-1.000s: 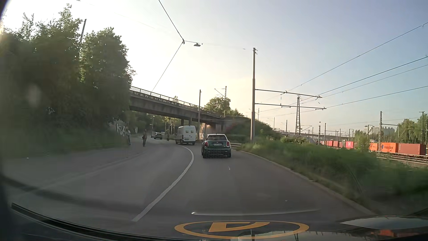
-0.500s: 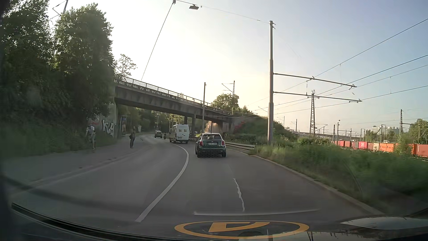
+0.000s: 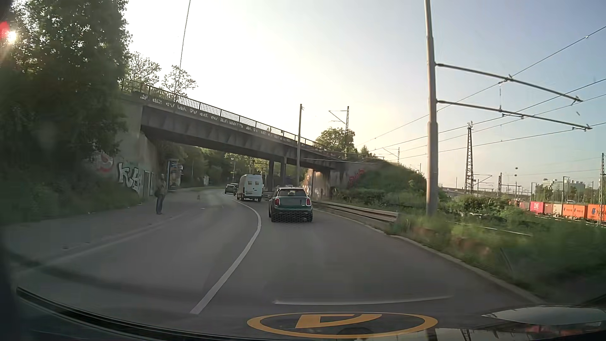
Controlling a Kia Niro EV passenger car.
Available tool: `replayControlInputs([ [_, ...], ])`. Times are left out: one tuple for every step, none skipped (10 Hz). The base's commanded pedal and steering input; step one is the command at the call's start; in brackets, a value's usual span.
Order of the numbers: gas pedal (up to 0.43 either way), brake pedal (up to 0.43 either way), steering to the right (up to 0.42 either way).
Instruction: Follow the waypoints while adhering to traffic rules and regulations
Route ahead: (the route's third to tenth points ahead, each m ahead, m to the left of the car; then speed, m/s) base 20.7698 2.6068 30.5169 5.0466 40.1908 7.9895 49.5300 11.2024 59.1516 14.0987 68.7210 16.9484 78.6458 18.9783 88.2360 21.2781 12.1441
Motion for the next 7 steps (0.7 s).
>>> replayControlInputs([
  [0.130, 0.000, -0.038],
  [0.130, 0.000, -0.039],
  [0.130, 0.000, -0.041],
  [0.130, 0.000, -0.043],
  [0.130, 0.000, -0.046],
  [0.130, 0.000, -0.046],
  [0.130, 0.000, -0.046],
])
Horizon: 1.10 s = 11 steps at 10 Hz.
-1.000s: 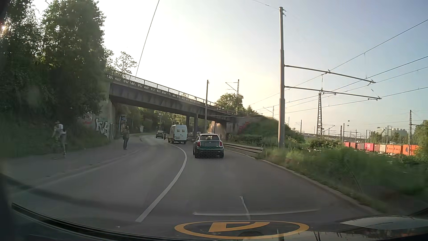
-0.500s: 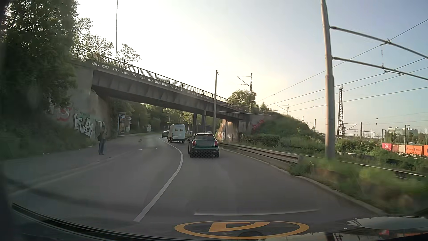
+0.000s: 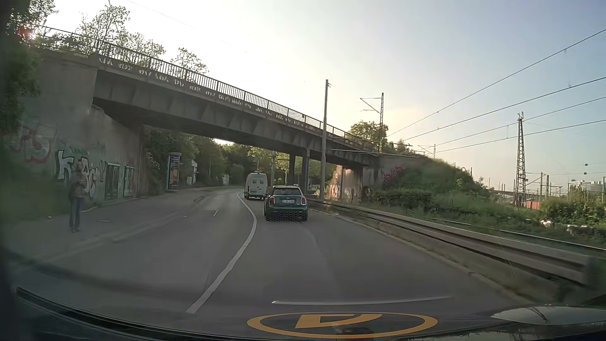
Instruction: Follow the waypoints while adhering to traffic rules and regulations
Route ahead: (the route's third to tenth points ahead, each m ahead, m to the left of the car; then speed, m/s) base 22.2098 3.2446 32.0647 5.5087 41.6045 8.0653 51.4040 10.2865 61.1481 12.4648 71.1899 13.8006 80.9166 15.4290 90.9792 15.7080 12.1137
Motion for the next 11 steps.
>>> replayControlInputs([
  [0.130, 0.000, -0.046],
  [0.130, 0.000, -0.046],
  [0.130, 0.000, -0.046],
  [0.130, 0.000, -0.046],
  [0.130, 0.000, -0.044],
  [0.130, 0.000, -0.044],
  [0.130, 0.000, -0.043],
  [0.130, 0.000, -0.043],
  [0.130, 0.000, -0.043],
  [0.138, 0.000, -0.042],
  [0.138, 0.000, -0.041],
])
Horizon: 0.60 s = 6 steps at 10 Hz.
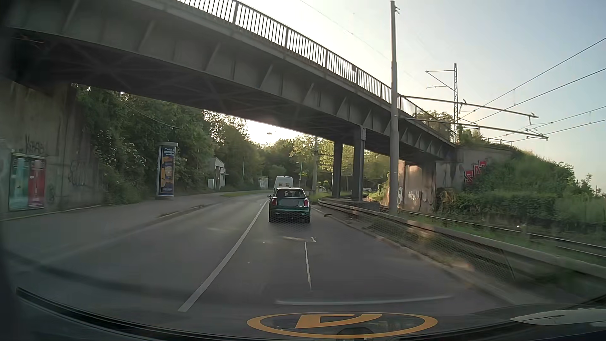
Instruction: Follow the waypoints while adhering to traffic rules and regulations
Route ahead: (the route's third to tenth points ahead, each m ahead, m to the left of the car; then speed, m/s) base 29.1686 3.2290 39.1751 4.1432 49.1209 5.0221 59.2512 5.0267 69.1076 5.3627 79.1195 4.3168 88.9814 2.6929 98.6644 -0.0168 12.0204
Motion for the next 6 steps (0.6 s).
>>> replayControlInputs([
  [0.138, 0.000, -0.040],
  [0.138, 0.000, -0.039],
  [0.138, 0.000, -0.039],
  [0.150, 0.000, -0.037],
  [0.157, 0.000, -0.035],
  [0.157, 0.000, -0.035],
])
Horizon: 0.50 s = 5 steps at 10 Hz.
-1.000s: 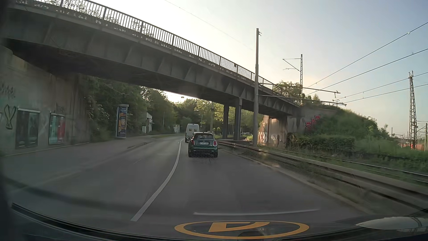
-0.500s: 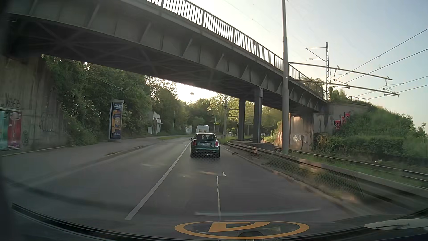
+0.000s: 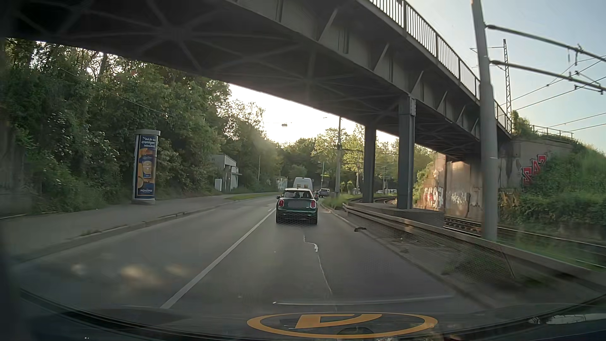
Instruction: Follow the waypoints while adhering to traffic rules and regulations
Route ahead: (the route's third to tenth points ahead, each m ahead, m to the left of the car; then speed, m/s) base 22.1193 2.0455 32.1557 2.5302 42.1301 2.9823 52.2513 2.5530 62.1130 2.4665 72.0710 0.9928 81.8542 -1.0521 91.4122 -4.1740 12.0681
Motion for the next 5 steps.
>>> replayControlInputs([
  [0.157, 0.000, -0.035],
  [0.157, 0.000, -0.034],
  [0.157, 0.000, -0.033],
  [0.157, 0.000, -0.032],
  [0.157, 0.000, -0.032],
])
